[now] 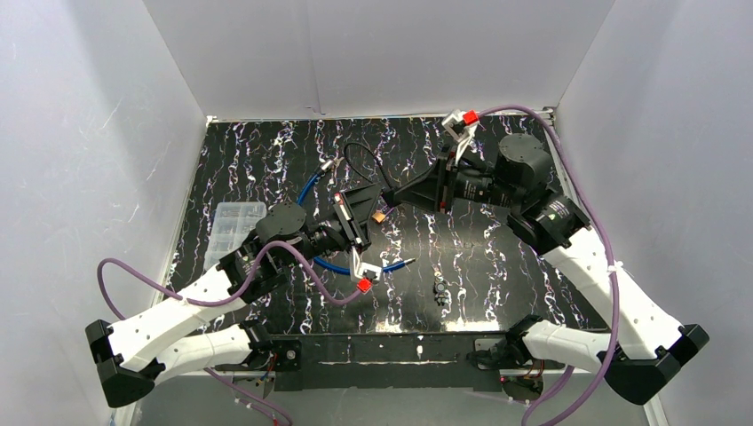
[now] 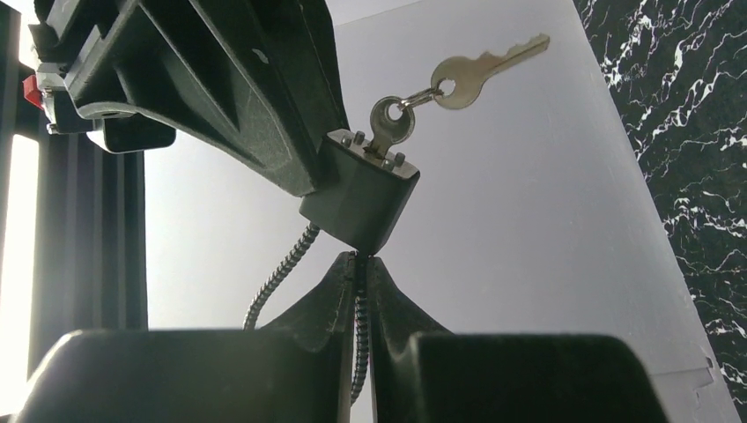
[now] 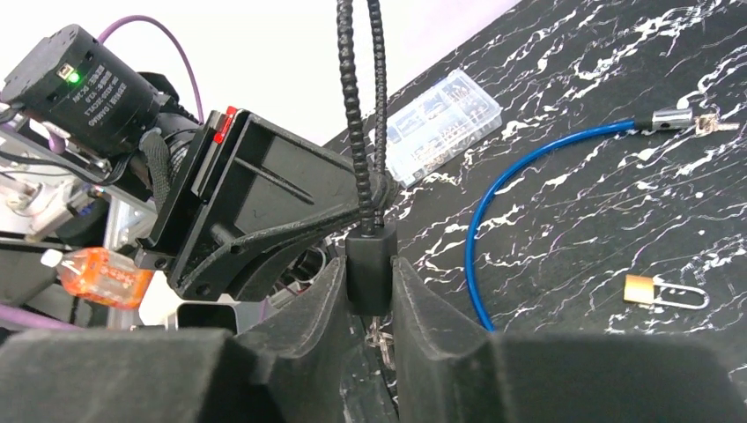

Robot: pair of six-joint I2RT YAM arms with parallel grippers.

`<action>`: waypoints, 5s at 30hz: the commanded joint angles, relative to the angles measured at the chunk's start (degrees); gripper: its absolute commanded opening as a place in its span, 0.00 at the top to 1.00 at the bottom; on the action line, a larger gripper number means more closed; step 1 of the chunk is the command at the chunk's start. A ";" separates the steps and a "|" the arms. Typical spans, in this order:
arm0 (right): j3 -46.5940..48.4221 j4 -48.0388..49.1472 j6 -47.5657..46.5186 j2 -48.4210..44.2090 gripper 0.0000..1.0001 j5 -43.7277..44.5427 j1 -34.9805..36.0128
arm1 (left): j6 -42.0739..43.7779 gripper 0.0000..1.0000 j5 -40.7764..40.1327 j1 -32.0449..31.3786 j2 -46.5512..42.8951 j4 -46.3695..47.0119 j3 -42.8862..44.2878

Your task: Unlock with the key

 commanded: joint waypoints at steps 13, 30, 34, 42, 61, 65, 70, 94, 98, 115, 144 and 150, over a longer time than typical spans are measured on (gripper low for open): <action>2.84 -0.35 -4.66 1.15 0.99 6.63 1.83 | -5.64 1.00 -3.10 -1.64 -0.55 -0.68 4.36; 2.07 1.18 -3.72 1.51 0.51 4.22 1.83 | -3.93 1.00 -3.44 -2.28 -0.42 -1.16 4.81; 2.16 1.27 -3.26 2.00 0.58 3.45 1.83 | -3.82 1.00 -3.71 -2.24 -0.28 -1.23 4.95; 4.92 -2.51 -5.01 3.79 0.99 3.03 1.92 | -5.29 0.94 -4.65 -2.32 0.13 -3.07 5.98; 5.47 -11.60 -18.39 -0.02 0.99 11.42 5.30 | -51.79 0.02 10.37 3.69 11.99 -57.39 45.30; 5.16 -12.65 -20.27 -1.64 0.99 12.22 7.74 | -52.55 0.02 20.16 8.95 17.96 -66.41 54.22; 4.48 -14.75 -20.37 -2.72 0.99 13.10 11.24 | -45.88 0.02 26.09 9.26 21.82 -74.08 56.57; 5.67 -12.25 -23.94 -3.20 0.99 20.45 18.82 | -49.09 0.27 27.91 6.87 26.01 -72.68 54.55; 6.36 -12.45 -23.93 -2.90 0.99 20.69 19.31 | -50.07 0.33 26.43 6.61 26.60 -70.12 54.11; 7.93 -13.51 -23.93 -2.30 0.99 22.37 21.35 | -48.03 0.88 19.00 1.60 27.12 -73.60 54.14; 8.52 -17.16 -25.96 -15.04 0.59 29.30 20.66 | -79.74 1.00 26.30 8.47 24.36 -52.74 55.62; 11.05 -16.66 -27.92 -12.47 0.61 28.43 19.21 | -79.84 1.00 27.62 8.46 24.22 -52.72 55.74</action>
